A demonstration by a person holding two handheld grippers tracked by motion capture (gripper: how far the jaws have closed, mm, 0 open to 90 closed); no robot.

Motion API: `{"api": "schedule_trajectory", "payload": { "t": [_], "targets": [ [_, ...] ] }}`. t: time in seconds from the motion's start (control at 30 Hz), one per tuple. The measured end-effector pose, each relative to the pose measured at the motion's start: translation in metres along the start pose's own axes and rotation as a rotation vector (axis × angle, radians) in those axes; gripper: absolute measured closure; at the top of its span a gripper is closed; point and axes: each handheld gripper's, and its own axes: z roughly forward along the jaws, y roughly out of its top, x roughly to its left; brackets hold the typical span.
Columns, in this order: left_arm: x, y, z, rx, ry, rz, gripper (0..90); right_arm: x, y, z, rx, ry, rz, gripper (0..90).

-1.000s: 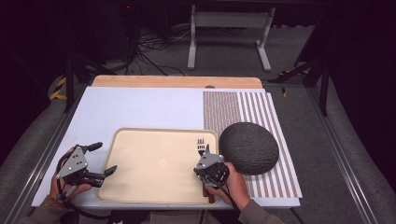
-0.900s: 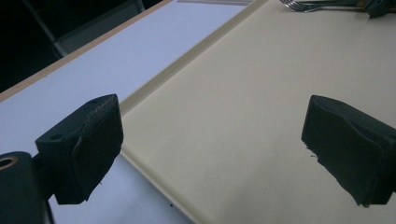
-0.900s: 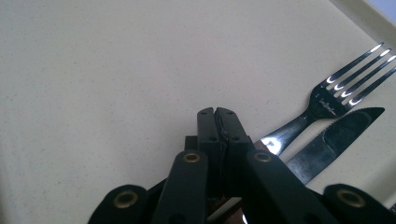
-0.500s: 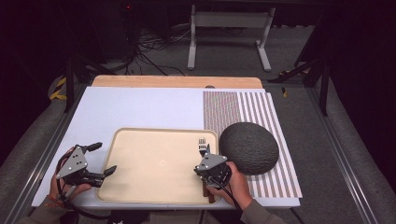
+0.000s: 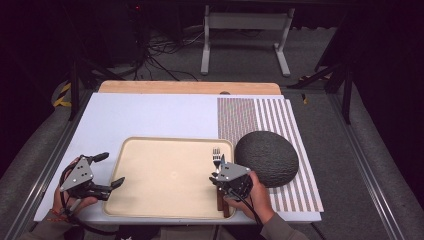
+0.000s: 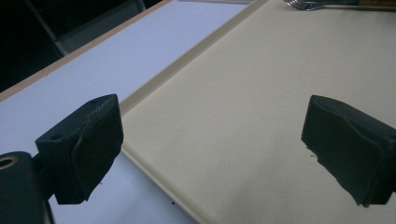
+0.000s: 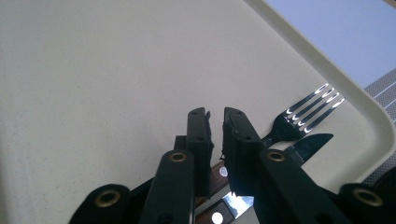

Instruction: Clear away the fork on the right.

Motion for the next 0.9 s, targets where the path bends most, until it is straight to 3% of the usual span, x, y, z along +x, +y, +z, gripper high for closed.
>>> {"api": "schedule_trajectory", "payload": {
  "t": [0.33, 0.9],
  "targets": [
    [0.000, 0.000, -0.001, 0.002, 0.004, 0.006, 6.4, -0.011, -0.003, -0.018, -0.065, -0.055, 0.012, 77.4],
    [0.000, 0.000, 0.000, 0.003, 0.004, 0.002, 6.5, -0.026, -0.010, -0.040, -0.104, -0.126, 0.045, 67.5]
  ]
}}
